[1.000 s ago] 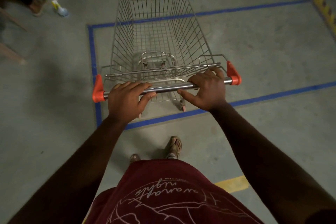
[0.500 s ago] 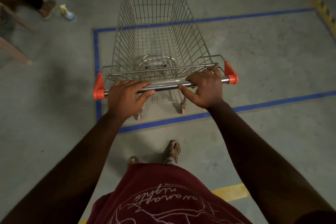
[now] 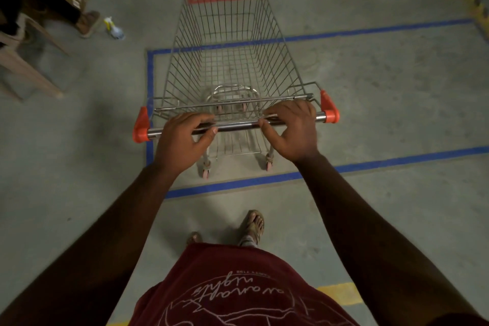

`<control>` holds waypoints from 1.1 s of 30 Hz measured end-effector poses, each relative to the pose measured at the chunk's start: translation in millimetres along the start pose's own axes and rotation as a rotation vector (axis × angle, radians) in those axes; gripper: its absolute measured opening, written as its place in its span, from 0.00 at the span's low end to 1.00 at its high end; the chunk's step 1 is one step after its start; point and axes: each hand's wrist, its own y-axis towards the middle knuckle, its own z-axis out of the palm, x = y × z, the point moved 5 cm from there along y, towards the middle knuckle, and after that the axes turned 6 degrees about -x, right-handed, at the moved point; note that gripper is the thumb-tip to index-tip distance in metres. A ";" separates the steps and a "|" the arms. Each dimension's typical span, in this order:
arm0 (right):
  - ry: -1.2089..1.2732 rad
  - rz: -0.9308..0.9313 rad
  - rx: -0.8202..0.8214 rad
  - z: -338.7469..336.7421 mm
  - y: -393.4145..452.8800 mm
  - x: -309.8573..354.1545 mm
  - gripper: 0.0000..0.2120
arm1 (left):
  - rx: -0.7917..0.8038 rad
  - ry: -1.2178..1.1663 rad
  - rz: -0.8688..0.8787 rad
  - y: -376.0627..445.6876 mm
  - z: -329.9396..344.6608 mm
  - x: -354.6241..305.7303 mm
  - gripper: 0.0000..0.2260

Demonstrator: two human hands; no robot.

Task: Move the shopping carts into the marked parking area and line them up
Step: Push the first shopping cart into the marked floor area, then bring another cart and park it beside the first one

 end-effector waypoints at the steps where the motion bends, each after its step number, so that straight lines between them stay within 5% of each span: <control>1: 0.014 0.015 -0.035 -4.9 -4.1 1.8 0.12 | -0.040 -0.021 0.025 -2.2 -1.1 -10.0 0.11; 8: 0.071 0.094 -0.141 -49.6 -51.3 18.3 0.10 | -0.087 -0.228 0.070 -28.0 4.7 -78.0 0.08; 18: 0.133 0.694 -0.009 -142.9 -159.4 16.0 0.04 | 0.525 -0.522 0.015 -57.8 95.9 -127.6 0.08; 30: 0.052 1.115 -0.496 -341.6 -335.5 -117.7 0.05 | 0.918 -0.477 0.193 -86.5 296.3 -359.3 0.07; 33: -0.018 1.126 -0.470 -397.0 -357.4 -150.1 0.07 | 0.954 -0.510 0.229 -93.1 345.1 -431.1 0.06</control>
